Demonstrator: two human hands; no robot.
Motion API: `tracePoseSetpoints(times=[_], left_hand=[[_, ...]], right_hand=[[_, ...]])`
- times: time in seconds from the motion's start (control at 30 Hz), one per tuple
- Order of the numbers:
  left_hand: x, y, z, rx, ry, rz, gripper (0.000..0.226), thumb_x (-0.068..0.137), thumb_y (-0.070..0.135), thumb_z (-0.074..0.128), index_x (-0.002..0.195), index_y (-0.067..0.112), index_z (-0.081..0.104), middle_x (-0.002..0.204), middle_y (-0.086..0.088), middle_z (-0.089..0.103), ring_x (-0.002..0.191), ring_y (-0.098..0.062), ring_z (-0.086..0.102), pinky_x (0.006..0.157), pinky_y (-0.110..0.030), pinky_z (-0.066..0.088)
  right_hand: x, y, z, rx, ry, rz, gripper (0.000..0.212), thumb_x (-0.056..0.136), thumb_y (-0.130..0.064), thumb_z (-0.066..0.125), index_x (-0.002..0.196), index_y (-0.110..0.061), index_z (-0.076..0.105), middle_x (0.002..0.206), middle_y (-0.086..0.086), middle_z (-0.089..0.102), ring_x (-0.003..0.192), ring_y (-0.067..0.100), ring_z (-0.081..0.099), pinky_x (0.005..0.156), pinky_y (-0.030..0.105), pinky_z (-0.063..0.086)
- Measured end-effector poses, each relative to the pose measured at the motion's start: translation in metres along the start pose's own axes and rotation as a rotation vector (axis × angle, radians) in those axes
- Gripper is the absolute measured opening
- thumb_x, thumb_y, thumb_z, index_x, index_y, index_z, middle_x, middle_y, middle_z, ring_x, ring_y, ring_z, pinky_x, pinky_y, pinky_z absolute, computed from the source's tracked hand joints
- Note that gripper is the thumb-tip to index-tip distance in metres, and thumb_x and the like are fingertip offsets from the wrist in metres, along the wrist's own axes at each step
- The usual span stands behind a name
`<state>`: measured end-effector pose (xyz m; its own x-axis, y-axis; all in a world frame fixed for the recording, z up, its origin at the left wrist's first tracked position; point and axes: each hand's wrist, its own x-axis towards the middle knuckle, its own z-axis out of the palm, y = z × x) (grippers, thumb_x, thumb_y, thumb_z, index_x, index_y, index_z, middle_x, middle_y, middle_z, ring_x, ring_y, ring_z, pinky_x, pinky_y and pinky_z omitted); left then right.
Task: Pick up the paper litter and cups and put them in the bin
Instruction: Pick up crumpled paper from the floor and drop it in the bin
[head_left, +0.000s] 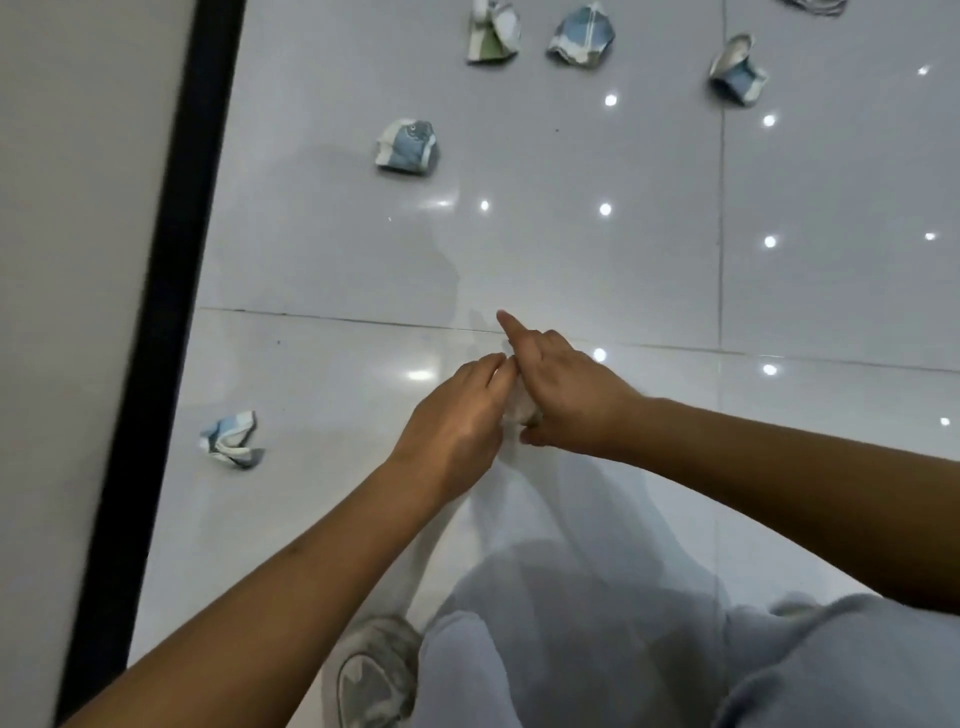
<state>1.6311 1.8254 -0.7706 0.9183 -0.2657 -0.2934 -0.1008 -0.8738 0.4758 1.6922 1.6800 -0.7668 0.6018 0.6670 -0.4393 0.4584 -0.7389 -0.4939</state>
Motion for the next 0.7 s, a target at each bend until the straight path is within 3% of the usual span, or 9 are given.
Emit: tracePoseSetpoints(times=[0.1, 0.33, 0.47, 0.57, 0.7], left_hand=[[-0.01, -0.018, 0.002, -0.056, 0.07, 0.008, 0.065, 0.087, 0.009, 0.059, 0.146, 0.014, 0.032, 0.137, -0.005, 0.048, 0.12, -0.021, 0.048, 0.085, -0.03, 0.051], [-0.039, -0.052, 0.003, -0.113, 0.149, -0.105, 0.053, 0.088, 0.017, 0.063, 0.137, 0.012, 0.044, 0.132, -0.005, 0.053, 0.119, -0.019, 0.05, 0.088, -0.022, 0.045], [-0.066, -0.073, 0.002, -0.054, 0.184, -0.215, 0.051, 0.087, 0.02, 0.066, 0.133, 0.009, 0.048, 0.13, -0.008, 0.056, 0.115, -0.023, 0.055, 0.09, -0.029, 0.049], [-0.096, -0.092, -0.003, 0.002, 0.225, -0.327, 0.058, 0.071, 0.014, 0.082, 0.123, 0.002, 0.058, 0.117, -0.015, 0.065, 0.101, -0.031, 0.065, 0.079, -0.035, 0.055], [-0.142, -0.118, -0.014, 0.016, 0.219, -0.537, 0.059, 0.08, 0.016, 0.073, 0.134, 0.008, 0.048, 0.132, -0.009, 0.054, 0.119, -0.026, 0.053, 0.087, -0.034, 0.051]], right_hand=[[0.017, -0.017, 0.002, 0.02, -0.053, -0.046, 0.12, 0.071, -0.019, 0.081, 0.153, -0.011, -0.007, 0.144, 0.01, 0.035, 0.128, 0.023, 0.034, 0.1, 0.035, 0.041], [0.048, -0.048, 0.007, -0.148, -0.168, -0.183, 0.117, 0.069, -0.031, 0.085, 0.152, -0.014, 0.005, 0.144, 0.007, 0.039, 0.131, 0.023, 0.036, 0.102, 0.034, 0.042], [0.074, -0.069, 0.009, -0.346, -0.183, -0.299, 0.104, 0.071, -0.039, 0.082, 0.148, -0.012, 0.019, 0.142, 0.008, 0.04, 0.127, 0.026, 0.04, 0.099, 0.04, 0.044], [0.096, -0.092, 0.01, -0.449, -0.18, -0.392, 0.093, 0.073, -0.04, 0.079, 0.144, -0.01, 0.027, 0.139, 0.009, 0.041, 0.123, 0.028, 0.042, 0.094, 0.042, 0.046], [0.125, -0.133, 0.024, -0.481, -0.187, -0.438, 0.085, 0.078, -0.036, 0.076, 0.143, -0.011, 0.027, 0.139, 0.011, 0.04, 0.122, 0.028, 0.041, 0.095, 0.043, 0.045]])
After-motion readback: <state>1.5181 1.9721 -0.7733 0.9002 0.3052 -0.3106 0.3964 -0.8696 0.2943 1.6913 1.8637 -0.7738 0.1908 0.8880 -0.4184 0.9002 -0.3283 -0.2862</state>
